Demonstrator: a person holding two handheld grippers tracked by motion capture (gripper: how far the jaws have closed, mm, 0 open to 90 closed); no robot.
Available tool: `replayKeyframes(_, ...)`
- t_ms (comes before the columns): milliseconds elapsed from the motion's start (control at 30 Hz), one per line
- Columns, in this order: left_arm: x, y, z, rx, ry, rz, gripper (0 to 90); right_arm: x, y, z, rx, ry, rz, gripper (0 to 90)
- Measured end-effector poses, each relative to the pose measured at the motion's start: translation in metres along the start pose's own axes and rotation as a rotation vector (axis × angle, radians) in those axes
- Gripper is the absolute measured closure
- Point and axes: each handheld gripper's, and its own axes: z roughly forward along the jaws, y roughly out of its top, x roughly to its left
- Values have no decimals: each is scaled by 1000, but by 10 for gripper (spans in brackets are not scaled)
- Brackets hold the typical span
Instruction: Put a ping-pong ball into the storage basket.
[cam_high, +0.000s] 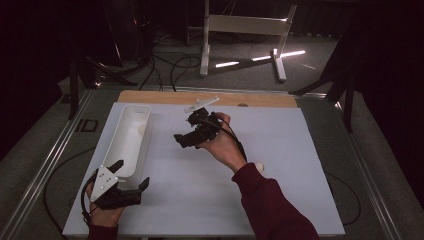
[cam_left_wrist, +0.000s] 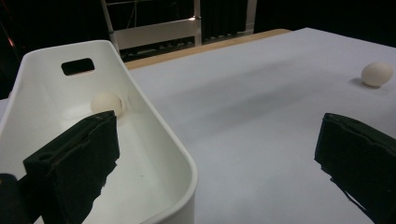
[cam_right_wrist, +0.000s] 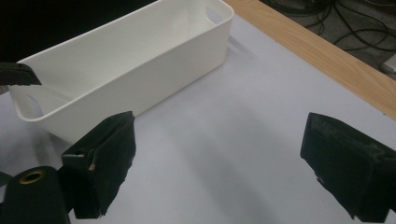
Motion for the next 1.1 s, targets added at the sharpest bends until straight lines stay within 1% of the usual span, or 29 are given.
replayKeyframes(33, 0, 0, 0, 0, 0, -1, 4, 0, -1, -1, 0, -10, 1, 97)
replayKeyframes(233, 0, 0, 0, 1, 0, -1, 4, -6, -5, -3, 0, -20, 8, 95)
replayKeyframes(900, 0, 0, 0, 2, 0, 1, 4, -17, -12, -17, -13, -35, 23, 93)
replayKeyframes(1100, 0, 0, 0, 5, 1, 1, 4, -23, -16, -21, -16, -40, 30, 93)
